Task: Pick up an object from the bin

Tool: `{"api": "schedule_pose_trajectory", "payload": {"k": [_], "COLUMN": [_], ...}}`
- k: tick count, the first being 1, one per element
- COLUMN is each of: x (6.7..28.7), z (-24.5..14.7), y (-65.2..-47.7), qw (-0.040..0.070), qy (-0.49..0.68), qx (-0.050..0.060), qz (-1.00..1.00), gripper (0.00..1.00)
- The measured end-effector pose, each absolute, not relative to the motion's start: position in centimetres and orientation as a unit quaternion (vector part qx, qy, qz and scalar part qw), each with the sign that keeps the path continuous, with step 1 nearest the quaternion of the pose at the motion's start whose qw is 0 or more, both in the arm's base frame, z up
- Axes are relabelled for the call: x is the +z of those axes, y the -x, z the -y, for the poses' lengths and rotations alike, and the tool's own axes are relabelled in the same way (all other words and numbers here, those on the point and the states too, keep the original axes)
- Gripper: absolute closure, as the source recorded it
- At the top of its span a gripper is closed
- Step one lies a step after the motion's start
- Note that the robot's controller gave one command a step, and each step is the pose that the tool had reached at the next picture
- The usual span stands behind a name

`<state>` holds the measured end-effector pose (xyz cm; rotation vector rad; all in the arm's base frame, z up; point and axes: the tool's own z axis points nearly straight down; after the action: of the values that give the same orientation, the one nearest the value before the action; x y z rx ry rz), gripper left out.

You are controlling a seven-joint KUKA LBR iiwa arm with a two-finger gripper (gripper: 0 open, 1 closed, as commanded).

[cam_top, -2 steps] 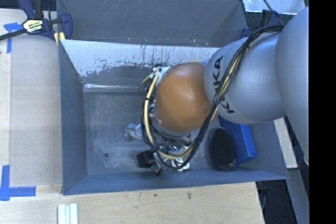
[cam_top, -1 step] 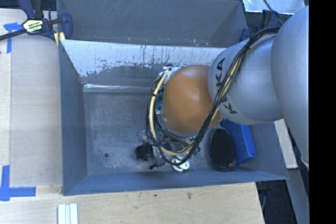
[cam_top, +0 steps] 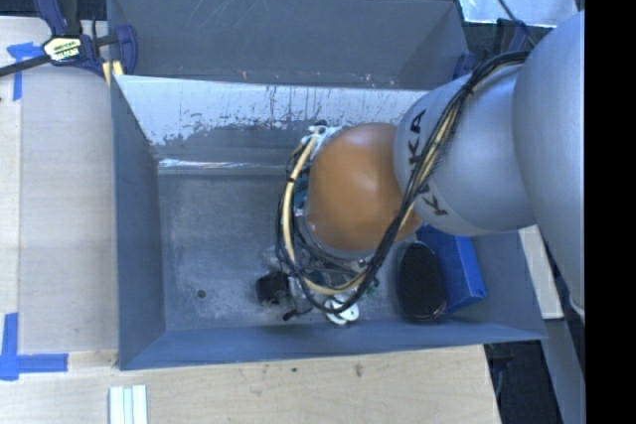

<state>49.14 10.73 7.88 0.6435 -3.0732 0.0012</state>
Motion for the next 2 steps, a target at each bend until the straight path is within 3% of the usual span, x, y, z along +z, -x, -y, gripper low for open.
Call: {"api": "schedule_pose_trajectory", "payload": {"k": [2], "x": [9.04], "z": [-10.69], "y": [-49.03], "qw": [-0.002], "qy": [-0.205], "qx": [0.000], "qz": [0.979], "gripper": [1.00]}}
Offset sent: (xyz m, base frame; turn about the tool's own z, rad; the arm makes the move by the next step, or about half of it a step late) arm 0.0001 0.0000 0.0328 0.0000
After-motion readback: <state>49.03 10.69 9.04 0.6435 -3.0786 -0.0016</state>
